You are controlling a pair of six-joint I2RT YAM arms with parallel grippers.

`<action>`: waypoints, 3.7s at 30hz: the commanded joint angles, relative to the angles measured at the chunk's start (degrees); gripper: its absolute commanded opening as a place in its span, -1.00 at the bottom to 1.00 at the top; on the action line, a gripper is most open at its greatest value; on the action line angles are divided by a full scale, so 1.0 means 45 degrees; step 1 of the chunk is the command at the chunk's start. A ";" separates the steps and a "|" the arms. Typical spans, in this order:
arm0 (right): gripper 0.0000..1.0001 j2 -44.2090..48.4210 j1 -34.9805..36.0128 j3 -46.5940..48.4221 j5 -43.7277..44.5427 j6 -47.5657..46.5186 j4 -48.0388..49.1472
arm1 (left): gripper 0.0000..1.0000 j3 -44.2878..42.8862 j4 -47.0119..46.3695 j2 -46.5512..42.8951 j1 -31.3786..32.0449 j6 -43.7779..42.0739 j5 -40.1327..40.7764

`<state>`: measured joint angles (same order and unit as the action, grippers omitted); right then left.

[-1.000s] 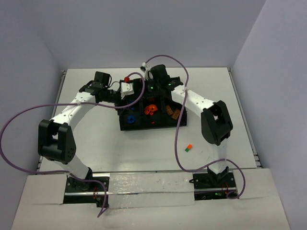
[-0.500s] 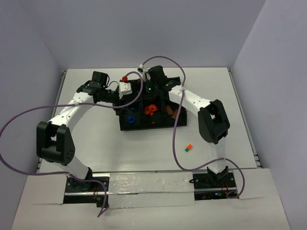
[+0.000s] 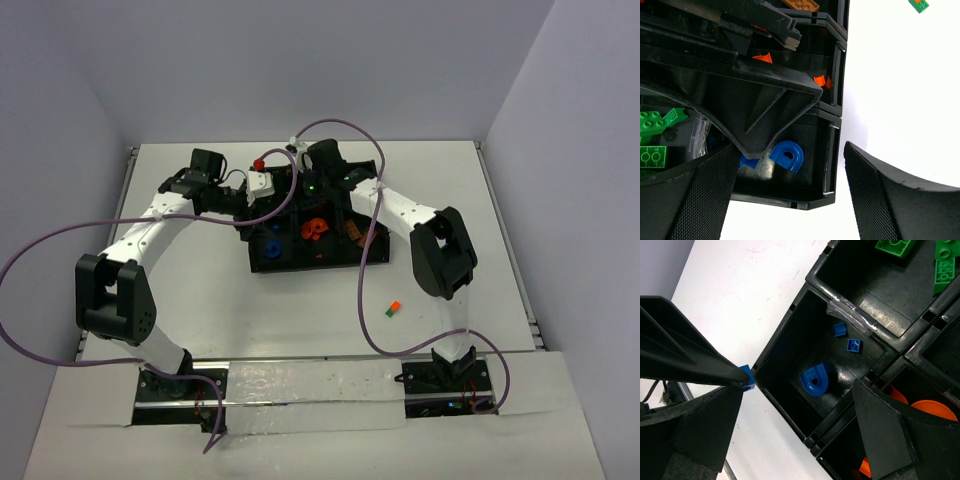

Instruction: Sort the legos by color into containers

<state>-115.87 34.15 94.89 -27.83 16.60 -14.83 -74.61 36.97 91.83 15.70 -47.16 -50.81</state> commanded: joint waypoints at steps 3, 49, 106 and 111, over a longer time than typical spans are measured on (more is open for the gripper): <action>0.92 -0.0258 -0.0031 0.0343 0.1086 -0.0426 -0.0083 | 0.77 -0.0693 0.0618 -0.0727 -0.0001 -0.0138 -0.0827; 0.83 0.6716 -0.2742 -0.4599 0.0640 -0.3554 -0.1150 | 0.69 0.0883 -0.4020 -0.2308 -0.0520 0.4230 0.0440; 0.09 1.0163 -0.2400 -1.0606 0.1139 -2.7621 -1.0174 | 0.64 0.4315 -0.4200 -0.6209 -0.0364 0.5232 0.2710; 0.04 0.9687 -0.2076 -1.0889 0.1541 -2.8118 -1.0258 | 0.64 0.4615 -0.4358 -0.6364 -0.0364 0.5265 0.2755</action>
<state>-71.07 23.77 46.87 -22.28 -104.31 -60.67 -54.18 18.61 64.55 13.82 -24.18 -38.00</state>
